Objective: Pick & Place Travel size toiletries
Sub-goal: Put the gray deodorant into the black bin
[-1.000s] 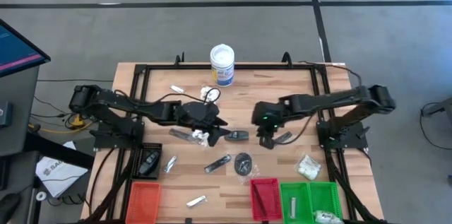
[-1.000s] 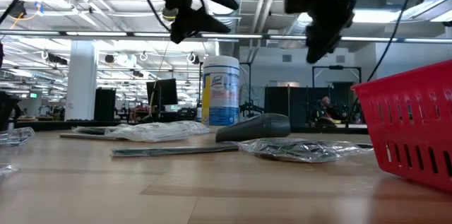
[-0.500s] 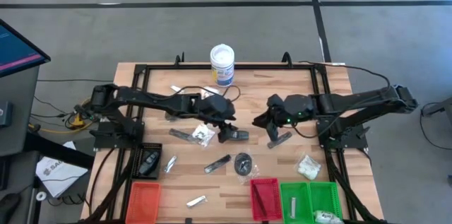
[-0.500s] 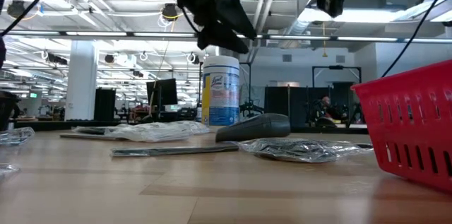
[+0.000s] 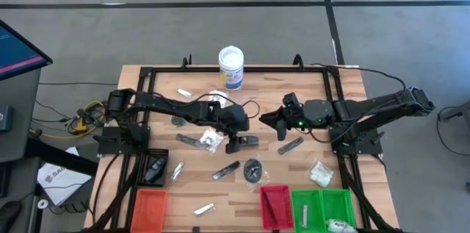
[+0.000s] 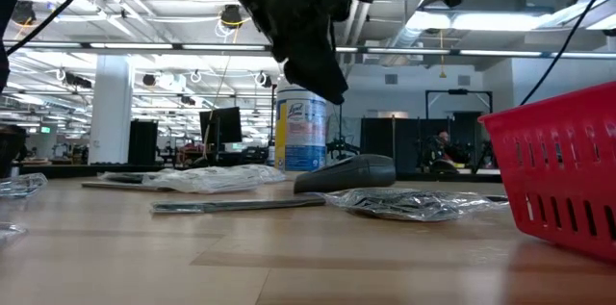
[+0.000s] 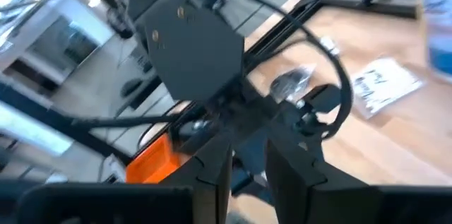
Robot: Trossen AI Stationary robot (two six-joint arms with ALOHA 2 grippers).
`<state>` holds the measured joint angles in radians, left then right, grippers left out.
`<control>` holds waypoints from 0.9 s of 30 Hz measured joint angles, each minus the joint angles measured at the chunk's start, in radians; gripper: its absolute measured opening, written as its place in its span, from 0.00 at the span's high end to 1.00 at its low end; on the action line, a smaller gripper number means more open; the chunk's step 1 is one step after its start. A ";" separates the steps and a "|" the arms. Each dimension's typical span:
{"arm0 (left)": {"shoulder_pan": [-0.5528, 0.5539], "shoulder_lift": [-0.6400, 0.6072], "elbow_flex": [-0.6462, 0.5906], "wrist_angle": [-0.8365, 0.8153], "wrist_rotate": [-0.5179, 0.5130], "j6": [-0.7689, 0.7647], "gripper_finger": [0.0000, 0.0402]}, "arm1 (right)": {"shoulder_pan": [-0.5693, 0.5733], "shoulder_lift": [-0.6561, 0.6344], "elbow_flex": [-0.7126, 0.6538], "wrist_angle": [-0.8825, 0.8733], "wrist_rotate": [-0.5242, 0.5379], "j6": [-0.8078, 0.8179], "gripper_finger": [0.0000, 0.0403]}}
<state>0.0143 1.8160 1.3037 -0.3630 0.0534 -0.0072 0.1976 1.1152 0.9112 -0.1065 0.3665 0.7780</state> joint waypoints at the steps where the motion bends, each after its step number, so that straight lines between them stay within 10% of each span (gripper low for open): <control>1: 0.000 0.001 0.000 -0.009 -0.003 0.019 0.43 | 0.012 0.000 0.000 0.007 0.038 0.001 0.81; 8: 0.000 0.033 0.000 0.027 -0.020 0.081 0.38 | 0.115 0.000 0.000 0.035 0.253 -0.015 0.81; 27: -0.016 0.214 0.156 0.074 -0.015 0.075 0.38 | 0.227 -0.164 0.000 -0.168 0.348 0.000 0.81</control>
<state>-0.0019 2.0299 1.4593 -0.2893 0.0386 0.0678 0.4244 0.9513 0.9115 -0.2746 0.7142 0.7778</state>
